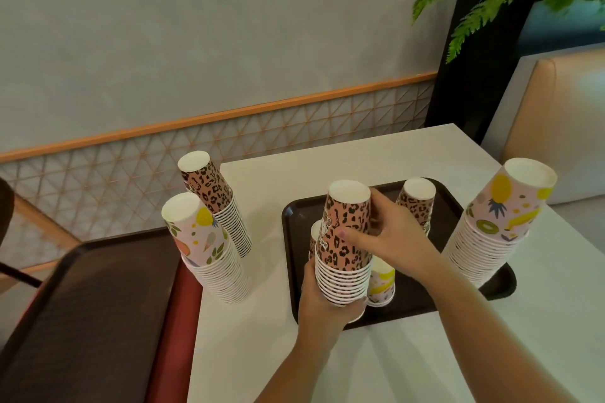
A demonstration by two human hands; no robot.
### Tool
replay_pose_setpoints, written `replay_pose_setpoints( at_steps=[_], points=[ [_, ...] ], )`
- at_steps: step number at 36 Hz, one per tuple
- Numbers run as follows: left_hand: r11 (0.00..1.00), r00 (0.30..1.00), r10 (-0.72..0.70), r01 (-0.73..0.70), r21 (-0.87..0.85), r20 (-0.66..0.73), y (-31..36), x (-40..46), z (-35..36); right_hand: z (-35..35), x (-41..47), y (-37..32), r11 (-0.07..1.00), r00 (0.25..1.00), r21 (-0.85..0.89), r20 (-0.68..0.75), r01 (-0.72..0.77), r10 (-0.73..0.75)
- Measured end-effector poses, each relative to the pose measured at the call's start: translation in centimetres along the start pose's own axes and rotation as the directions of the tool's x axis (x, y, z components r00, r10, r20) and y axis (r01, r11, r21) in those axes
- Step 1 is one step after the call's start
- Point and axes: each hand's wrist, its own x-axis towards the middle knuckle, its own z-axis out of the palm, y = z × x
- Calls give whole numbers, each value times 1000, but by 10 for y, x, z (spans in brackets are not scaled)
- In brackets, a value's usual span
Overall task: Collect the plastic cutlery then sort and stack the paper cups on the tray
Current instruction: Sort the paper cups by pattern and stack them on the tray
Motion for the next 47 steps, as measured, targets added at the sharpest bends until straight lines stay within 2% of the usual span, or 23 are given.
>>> replay_pose_setpoints(
  at_steps=[11, 15, 17, 19, 22, 24, 29, 36, 38, 41, 42, 44, 46, 47],
  points=[
    [1000, 1000, -8, 8, 1, -12, -4, -6, 1, -11, -2, -15, 996, 981, 88, -194, 18, -1],
    [1000, 1000, -17, 17, -3, 3, -4, -7, 0, -19, 0, -16, 970, 944, 242, -324, 21, 61],
    [1000, 1000, -21, 21, 1, 3, -3, -7, -1, -29, 4, -13, 958, 901, 285, -424, 40, 89],
    [1000, 1000, -21, 21, 7, 5, -4, -7, -1, -43, 10, -9, 955, 824, 283, -558, 85, 92],
    [1000, 1000, -2, 2, 14, 3, -5, -5, -1, -59, 21, -3, 989, 685, 128, -727, 75, 42],
    [1000, 1000, 10, -10, 16, -2, -5, -4, 0, -64, 27, 6, 999, 648, 25, -762, 24, 3],
    [999, 1000, 20, -20, 33, -8, -6, 0, 2, -62, 41, 36, 990, 682, -81, -731, -111, 17],
    [997, 999, 28, -27, 70, -17, -6, 4, 3, -55, 42, 62, 966, 758, -133, -647, -223, 86],
    [998, 999, 24, -23, 65, -20, -6, 6, 3, -54, 40, 60, 966, 748, -150, -661, -209, 59],
    [998, 1000, 24, -23, 56, -18, -6, 6, 3, -48, 33, 47, 990, 749, -113, -663, -78, -17],
    [998, 1000, 25, -24, 57, -19, -6, 7, 3, -45, 31, 41, 996, 774, -88, -633, -24, -37],
    [999, 1000, 18, -17, 40, -16, -5, 6, 2, -38, 25, 26, 999, 870, -12, -491, 34, -35],
    [1000, 1000, 12, -12, 16, -10, -4, 6, 2, -32, 17, 14, 998, 969, 55, -245, -1, 15],
    [1000, 1000, 10, -10, 5, -9, -2, 5, 3, -28, 14, 10, 997, 993, 66, -114, -33, 41]
  ],
)
